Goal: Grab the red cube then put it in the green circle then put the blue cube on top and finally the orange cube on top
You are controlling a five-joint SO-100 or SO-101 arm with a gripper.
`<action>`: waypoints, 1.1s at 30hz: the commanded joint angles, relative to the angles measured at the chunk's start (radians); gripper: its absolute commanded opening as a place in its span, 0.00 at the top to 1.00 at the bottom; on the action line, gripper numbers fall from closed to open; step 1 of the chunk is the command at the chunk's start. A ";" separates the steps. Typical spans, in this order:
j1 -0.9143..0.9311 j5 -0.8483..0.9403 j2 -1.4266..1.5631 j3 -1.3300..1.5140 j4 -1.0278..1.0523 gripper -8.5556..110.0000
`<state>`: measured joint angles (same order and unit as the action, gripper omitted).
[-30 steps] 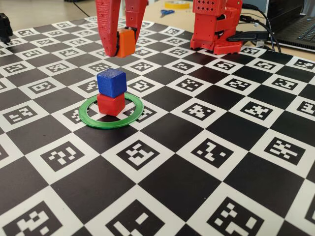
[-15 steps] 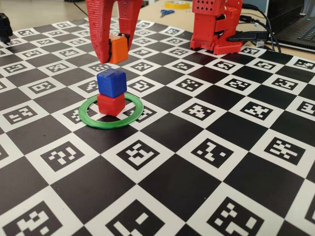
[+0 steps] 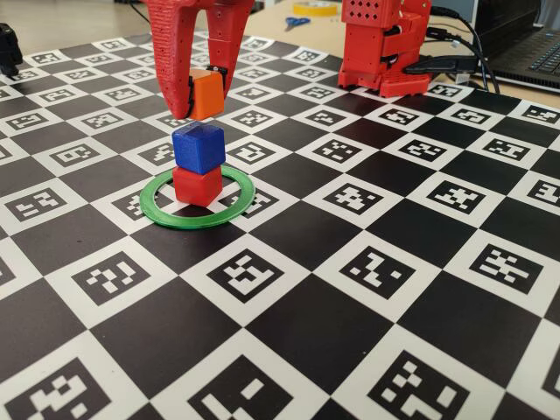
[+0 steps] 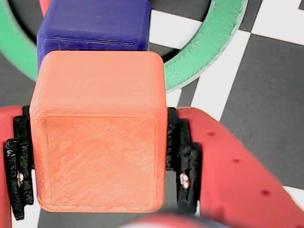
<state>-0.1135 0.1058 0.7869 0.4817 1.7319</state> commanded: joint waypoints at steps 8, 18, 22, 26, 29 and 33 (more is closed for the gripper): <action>-0.012 -0.017 0.017 -0.100 -0.014 0.88; -0.015 -0.020 0.000 -0.100 -0.018 0.88; -0.017 -0.026 -0.002 -0.100 -0.017 0.88; -0.017 -0.040 -0.002 -0.101 -0.009 0.78; -0.017 -0.041 0.000 -0.109 -0.005 0.65; -0.018 -0.049 0.002 -0.126 0.005 0.61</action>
<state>-0.1181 0.0690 0.7470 0.4571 1.7227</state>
